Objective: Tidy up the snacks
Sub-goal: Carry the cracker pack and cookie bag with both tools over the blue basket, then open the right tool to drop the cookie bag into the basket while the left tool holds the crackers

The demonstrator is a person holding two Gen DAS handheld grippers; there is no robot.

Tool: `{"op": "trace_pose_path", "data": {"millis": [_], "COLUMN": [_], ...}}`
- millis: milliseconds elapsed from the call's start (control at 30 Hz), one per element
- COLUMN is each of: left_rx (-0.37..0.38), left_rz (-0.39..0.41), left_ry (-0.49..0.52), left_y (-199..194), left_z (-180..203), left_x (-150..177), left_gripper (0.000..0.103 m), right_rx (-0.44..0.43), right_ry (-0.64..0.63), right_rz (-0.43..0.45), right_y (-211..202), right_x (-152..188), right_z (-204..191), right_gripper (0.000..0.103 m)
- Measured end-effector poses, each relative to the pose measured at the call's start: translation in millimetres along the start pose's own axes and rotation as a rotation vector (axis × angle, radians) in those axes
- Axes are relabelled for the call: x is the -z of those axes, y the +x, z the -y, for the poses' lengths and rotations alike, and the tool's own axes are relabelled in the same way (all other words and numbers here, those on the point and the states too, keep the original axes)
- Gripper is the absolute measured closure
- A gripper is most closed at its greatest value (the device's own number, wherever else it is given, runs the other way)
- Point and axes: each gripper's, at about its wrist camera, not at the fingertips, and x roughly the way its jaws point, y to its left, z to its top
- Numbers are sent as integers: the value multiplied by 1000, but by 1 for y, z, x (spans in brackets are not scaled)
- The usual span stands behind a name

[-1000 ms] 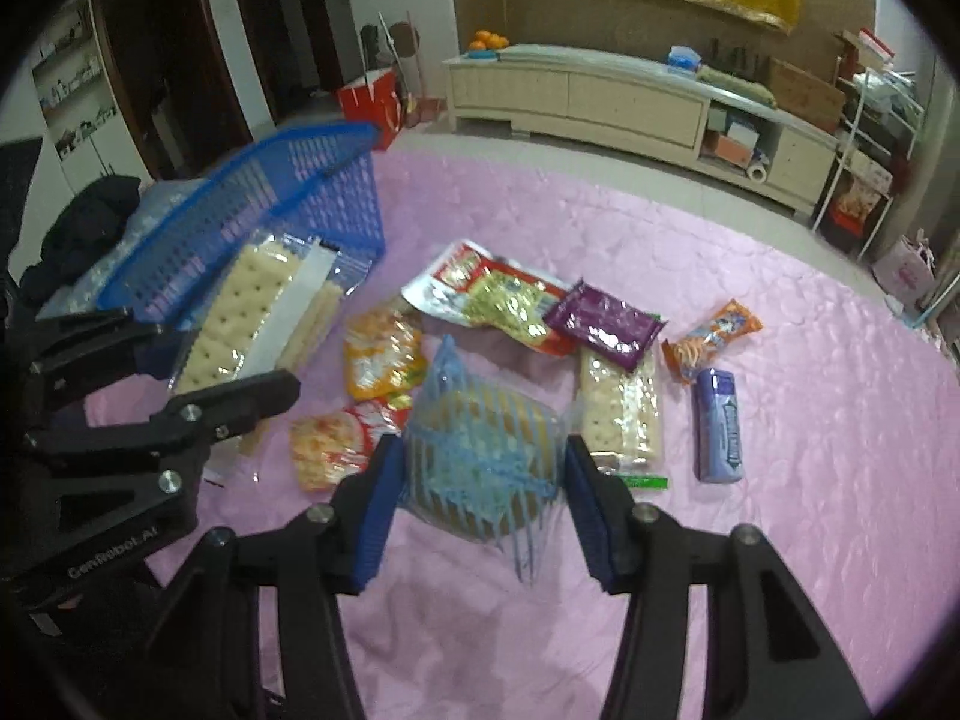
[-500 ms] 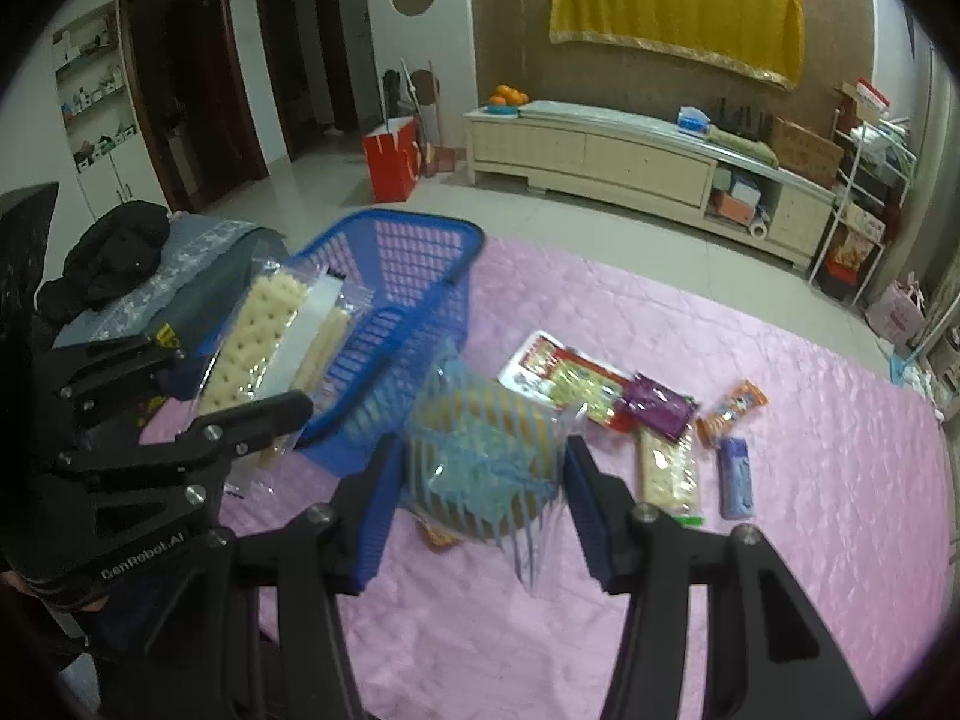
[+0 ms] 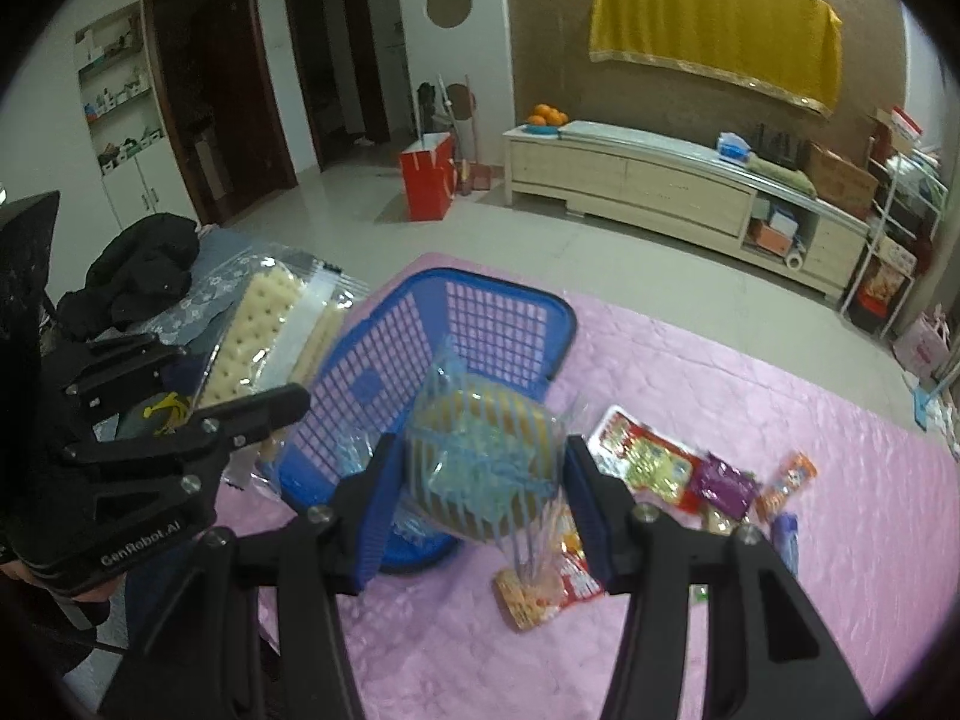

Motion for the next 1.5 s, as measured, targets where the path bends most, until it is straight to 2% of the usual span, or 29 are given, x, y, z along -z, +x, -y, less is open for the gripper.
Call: {"op": "trace_pose_path", "data": {"millis": [200, 433, 833, 967, 1067, 1133, 1200, 1300, 1500], "left_rx": [42, 63, 55, 46, 32, 24, 17, 17, 33], "left_rz": [-48, -79, -137, -146, -154, -161, -165, -164, -162], "left_ry": [-61, -62, -101, -127, -122, -108, -100, -103, -104], "left_y": [21, 53, 94, 97, 96, 94, 93, 90, 91], "left_z": [-28, -46, -67, -72, -72, -71, -70, -71, -69], "left_x": [-1, -6, -5, 0, 2, 5, 5, 4, 1], "left_gripper": [74, 74, 74, 74, 74, 74, 74, 74, 74], "right_rx": [-7, 16, 1, 19, 20, 21, 32, 58, 100], "right_ry": [-1, -47, -56, -68, -49, -45, -44, -20, 42], "right_rz": [-49, -94, -175, -170, -141, -130, -113, -95, -121], "right_y": [30, 64, 119, 129, 130, 128, 122, 112, 103], "right_x": [-9, -24, -37, -39, -40, -40, -41, -42, -34], "right_z": [-5, -7, -7, -10, -7, -5, -3, 3, 20], "right_gripper": [45, 45, 45, 45, 39, 24, 16, 15, 15]}}
